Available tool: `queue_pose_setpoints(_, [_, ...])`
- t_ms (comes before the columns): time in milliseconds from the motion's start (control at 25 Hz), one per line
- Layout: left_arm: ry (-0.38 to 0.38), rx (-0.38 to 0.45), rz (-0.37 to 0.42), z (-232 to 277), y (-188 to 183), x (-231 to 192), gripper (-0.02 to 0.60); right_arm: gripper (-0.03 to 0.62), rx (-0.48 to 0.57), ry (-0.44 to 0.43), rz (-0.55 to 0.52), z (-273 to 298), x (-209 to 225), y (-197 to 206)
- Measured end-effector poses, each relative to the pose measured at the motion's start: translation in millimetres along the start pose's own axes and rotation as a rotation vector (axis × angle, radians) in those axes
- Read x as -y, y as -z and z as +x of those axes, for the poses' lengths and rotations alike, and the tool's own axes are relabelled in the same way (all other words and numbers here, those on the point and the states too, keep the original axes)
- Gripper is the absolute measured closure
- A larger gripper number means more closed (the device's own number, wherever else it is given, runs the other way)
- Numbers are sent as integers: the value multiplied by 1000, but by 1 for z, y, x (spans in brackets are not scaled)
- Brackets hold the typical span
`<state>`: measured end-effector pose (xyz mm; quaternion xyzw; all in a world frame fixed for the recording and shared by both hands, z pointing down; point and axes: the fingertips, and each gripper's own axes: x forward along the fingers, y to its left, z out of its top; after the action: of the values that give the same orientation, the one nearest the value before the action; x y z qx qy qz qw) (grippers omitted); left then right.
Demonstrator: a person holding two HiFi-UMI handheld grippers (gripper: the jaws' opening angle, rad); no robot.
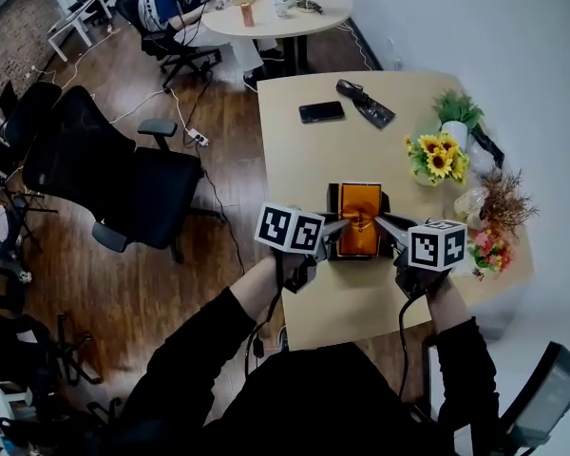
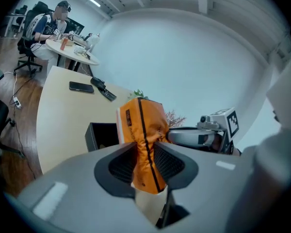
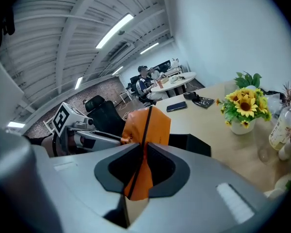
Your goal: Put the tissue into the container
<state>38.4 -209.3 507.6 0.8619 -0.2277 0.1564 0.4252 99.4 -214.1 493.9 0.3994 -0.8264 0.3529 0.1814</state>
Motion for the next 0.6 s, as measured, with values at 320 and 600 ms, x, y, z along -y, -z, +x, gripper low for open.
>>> queue_pose_setpoints(320, [-52,-53,-79,33,7,-42,491,545,-86,-58,49,41,39,13])
queue_pose_setpoints(600, [-96,-97,-122,46,16,-64,491,545,-131,-101,98,65,55,27])
